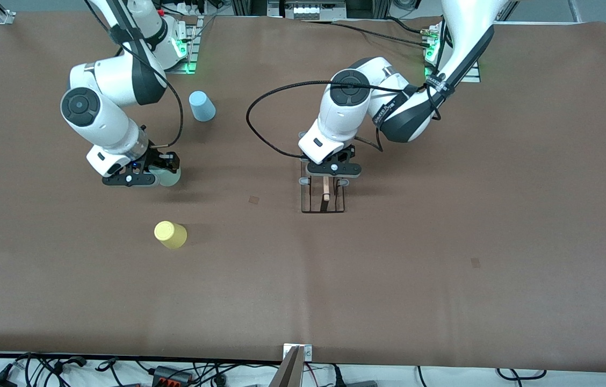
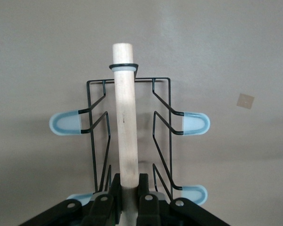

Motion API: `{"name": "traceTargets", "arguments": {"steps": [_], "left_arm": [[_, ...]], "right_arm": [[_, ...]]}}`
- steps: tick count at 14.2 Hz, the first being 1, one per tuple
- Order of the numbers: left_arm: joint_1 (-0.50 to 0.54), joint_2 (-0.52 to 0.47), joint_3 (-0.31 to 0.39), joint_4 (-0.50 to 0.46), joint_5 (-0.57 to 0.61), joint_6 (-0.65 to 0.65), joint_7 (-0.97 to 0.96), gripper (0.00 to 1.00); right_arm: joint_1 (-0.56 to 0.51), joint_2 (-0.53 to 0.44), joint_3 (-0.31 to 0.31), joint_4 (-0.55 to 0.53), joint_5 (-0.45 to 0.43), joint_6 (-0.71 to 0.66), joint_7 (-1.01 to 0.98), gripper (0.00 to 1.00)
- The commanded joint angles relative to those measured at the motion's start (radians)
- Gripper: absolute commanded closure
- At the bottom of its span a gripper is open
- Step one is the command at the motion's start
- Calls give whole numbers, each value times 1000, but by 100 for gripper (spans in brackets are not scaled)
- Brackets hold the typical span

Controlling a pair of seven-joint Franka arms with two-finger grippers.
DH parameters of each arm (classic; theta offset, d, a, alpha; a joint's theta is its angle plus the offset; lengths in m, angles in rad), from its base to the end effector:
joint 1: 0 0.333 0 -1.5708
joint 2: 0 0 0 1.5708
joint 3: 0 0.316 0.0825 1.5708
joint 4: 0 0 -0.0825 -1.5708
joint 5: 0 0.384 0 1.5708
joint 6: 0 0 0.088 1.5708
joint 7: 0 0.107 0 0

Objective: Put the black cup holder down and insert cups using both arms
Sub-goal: 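Slide the rack with the left gripper toward the table middle, then release the rack and lift the left gripper away while the right gripper carries the cup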

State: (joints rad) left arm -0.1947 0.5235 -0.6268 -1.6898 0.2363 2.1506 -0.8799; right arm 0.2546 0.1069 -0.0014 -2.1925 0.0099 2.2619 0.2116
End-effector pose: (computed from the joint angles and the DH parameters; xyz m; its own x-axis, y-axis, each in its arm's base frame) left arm 0.4968 -0.4488 0.3442 0.9991 0.0007 -0.0428 0.0048 -0.9952 0.0973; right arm 0.5238 0.1358 0.3340 0.9987 0.0351 -0.0382 0.0352 -0.9994 0.0008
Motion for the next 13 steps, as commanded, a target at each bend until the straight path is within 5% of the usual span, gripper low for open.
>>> {"name": "traceTargets", "arguments": {"steps": [1, 2, 3, 4, 5, 11, 13], "left_arm": [[-25, 16, 3, 35, 41, -6, -16, 93], [-25, 16, 4, 35, 41, -6, -16, 87], [-25, 16, 4, 35, 43, -6, -13, 67], [-23, 15, 4, 35, 58, -6, -14, 25], [-23, 12, 4, 35, 102, -6, -16, 0], [46, -80, 4, 35, 144, -57, 12, 0], [108, -134, 6, 36, 144, -99, 153, 0]], "right_arm": [[-5, -55, 0, 29, -8, -92, -23, 90], [-5, -68, 0, 54, -8, -149, -21, 89], [-5, -72, 0, 92, -8, -210, -17, 89], [-6, -62, 0, 118, -8, -234, -17, 89], [-6, -53, 0, 126, -8, -234, -20, 89], [3, -47, 1, 129, -1, -246, -6, 89], [11, -47, 8, 143, 11, -243, 32, 89]]}}
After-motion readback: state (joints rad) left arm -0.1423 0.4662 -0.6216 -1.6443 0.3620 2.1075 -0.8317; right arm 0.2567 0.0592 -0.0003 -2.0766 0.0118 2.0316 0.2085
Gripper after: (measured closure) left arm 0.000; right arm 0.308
